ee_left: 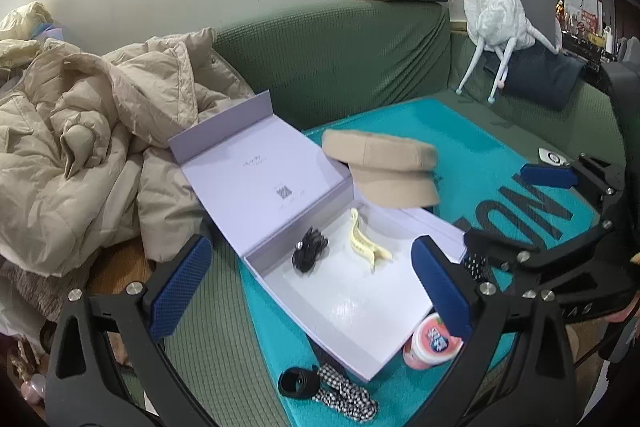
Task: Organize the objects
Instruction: 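Withdraw both tools from the box and move toward the pink gum jar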
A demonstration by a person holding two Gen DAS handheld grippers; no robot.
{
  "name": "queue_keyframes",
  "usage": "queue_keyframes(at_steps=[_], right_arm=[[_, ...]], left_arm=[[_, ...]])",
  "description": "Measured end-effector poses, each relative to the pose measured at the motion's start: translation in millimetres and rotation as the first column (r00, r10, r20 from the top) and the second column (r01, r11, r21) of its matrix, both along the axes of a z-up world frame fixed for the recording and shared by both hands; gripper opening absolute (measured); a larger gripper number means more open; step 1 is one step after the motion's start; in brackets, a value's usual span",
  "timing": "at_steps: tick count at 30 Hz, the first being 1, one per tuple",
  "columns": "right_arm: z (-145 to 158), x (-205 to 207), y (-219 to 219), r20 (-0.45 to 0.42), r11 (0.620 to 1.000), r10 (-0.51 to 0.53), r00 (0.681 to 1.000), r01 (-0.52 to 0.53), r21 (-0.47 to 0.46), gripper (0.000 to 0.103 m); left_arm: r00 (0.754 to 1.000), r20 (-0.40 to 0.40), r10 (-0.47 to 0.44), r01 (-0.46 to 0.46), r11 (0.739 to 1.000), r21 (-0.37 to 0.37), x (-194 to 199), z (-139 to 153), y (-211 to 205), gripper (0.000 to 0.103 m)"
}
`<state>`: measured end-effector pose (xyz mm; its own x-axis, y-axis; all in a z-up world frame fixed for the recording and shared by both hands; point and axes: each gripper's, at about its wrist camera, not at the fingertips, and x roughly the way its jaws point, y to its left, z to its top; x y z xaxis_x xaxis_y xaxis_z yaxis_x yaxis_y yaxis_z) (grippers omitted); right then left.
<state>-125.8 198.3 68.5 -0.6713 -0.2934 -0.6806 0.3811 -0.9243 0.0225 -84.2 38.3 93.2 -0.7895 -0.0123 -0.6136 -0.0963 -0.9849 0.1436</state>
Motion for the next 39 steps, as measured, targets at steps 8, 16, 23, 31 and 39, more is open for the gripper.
queue_keyframes(at_steps=[8,16,23,31,39], right_arm=[[-20,17,12,0.03,1.0,-0.025,0.999,0.025,0.015,0.099],[-34,32,21,0.06,0.999,-0.043,0.997,0.043,-0.004,0.099],[-52,46,23,0.092,0.999,-0.035,0.995,0.036,-0.015,0.099],[-69,60,30,0.12,0.999,-0.035,0.992,0.039,-0.037,0.099],[-93,70,38,0.157,0.998,-0.036,0.987,0.043,-0.039,0.099]], left_arm=[[0.999,0.05,0.017,-0.017,1.0,-0.002,19,-22,-1,0.1],[0.998,0.055,0.029,-0.031,0.999,0.019,39,-35,-6,0.1],[0.995,0.1,0.028,-0.033,0.998,0.053,54,-56,-12,0.1],[0.99,0.133,0.049,-0.056,0.997,0.047,70,-77,-16,0.1],[0.982,0.178,0.069,-0.081,0.995,0.06,82,-101,-25,0.1]])
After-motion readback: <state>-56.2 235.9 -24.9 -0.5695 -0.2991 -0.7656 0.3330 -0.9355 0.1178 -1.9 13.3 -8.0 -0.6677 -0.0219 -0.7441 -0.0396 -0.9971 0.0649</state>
